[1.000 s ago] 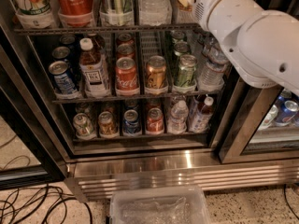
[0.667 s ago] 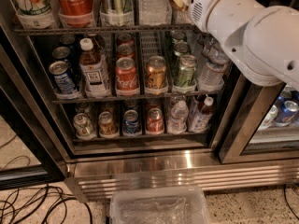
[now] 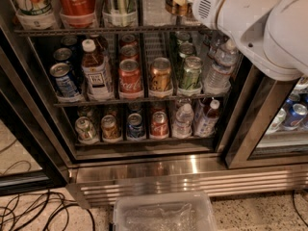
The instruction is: Pick orange can from top shelf of fridge
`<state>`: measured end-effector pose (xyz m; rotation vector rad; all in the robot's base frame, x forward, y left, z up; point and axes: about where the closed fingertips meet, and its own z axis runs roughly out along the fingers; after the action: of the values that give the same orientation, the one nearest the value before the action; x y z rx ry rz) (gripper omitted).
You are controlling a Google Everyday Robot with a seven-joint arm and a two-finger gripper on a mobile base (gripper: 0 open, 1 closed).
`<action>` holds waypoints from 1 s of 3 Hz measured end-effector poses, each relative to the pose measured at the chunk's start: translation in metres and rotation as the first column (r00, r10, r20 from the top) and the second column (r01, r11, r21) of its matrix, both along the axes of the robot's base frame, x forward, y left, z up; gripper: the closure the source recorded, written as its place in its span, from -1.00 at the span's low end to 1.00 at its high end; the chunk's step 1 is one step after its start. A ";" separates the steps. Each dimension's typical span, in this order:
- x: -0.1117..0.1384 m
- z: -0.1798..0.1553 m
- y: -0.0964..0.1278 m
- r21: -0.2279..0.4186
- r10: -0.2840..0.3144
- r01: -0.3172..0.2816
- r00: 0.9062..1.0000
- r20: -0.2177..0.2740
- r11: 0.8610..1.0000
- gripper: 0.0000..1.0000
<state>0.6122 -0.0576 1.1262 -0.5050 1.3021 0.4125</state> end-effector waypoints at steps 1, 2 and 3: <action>-0.016 -0.003 0.011 -0.061 0.062 -0.065 0.997 -0.044 0.996 1.00; -0.032 -0.022 0.007 -0.101 0.090 -0.104 0.987 -0.133 0.989 1.00; -0.047 -0.050 0.004 -0.085 0.117 -0.139 0.969 -0.219 0.987 1.00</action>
Offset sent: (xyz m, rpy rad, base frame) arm -0.0529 -0.0037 -0.0504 -0.1594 0.2492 0.1387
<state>0.5647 -0.0532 1.0760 -0.6449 1.5072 0.5221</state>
